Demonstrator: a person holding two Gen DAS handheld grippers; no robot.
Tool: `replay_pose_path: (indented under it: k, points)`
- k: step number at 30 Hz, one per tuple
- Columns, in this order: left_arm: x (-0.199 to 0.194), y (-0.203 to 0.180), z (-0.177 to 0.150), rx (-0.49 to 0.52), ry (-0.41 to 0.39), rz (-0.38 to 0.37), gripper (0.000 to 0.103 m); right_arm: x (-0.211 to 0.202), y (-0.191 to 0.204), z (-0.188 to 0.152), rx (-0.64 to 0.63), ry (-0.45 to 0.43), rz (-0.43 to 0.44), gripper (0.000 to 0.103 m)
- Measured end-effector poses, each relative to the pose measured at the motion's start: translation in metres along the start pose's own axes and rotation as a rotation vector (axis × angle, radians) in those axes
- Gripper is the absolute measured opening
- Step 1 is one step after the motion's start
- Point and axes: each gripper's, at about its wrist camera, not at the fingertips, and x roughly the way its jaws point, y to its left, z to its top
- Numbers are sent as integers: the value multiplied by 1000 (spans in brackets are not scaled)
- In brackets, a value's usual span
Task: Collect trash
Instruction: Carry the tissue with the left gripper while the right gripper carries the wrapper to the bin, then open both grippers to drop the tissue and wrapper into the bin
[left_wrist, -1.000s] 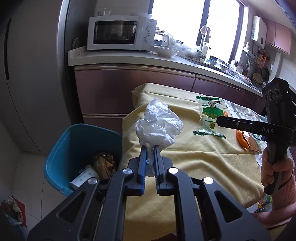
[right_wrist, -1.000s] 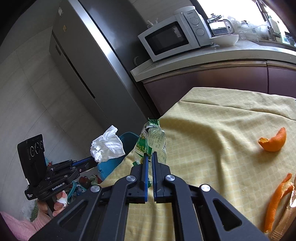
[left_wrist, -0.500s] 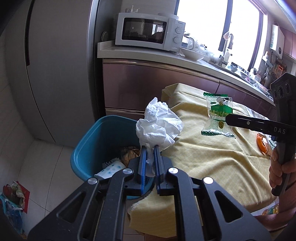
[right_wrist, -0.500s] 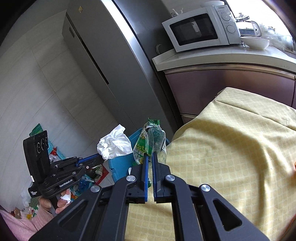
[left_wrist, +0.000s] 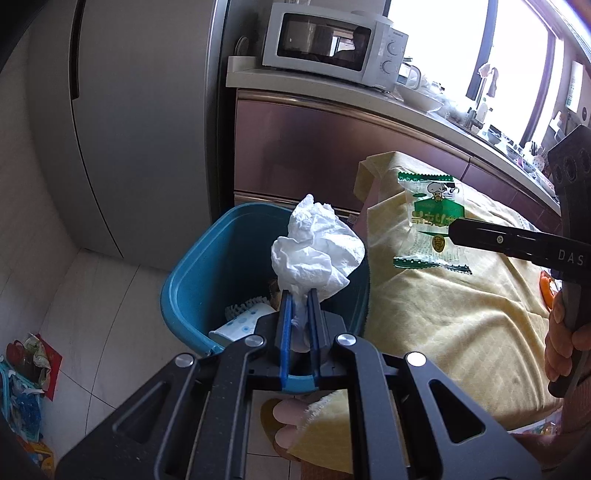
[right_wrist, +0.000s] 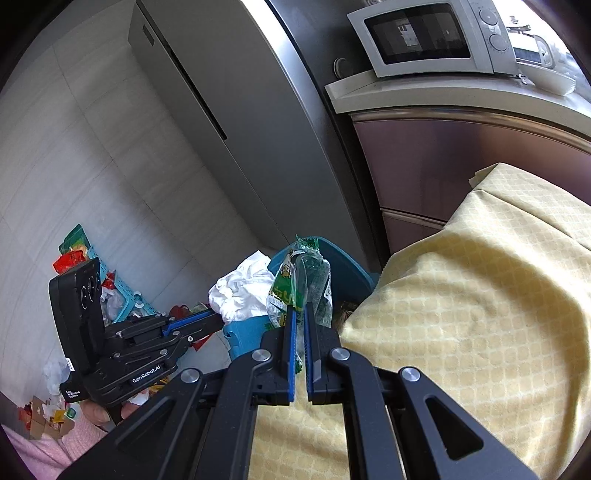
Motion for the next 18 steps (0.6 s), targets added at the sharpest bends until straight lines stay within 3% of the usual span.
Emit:
replay_pose_path:
  k: [18]
  points:
    - [42,14,2,-45,67,48,11,54,3,8,10,90,1,5]
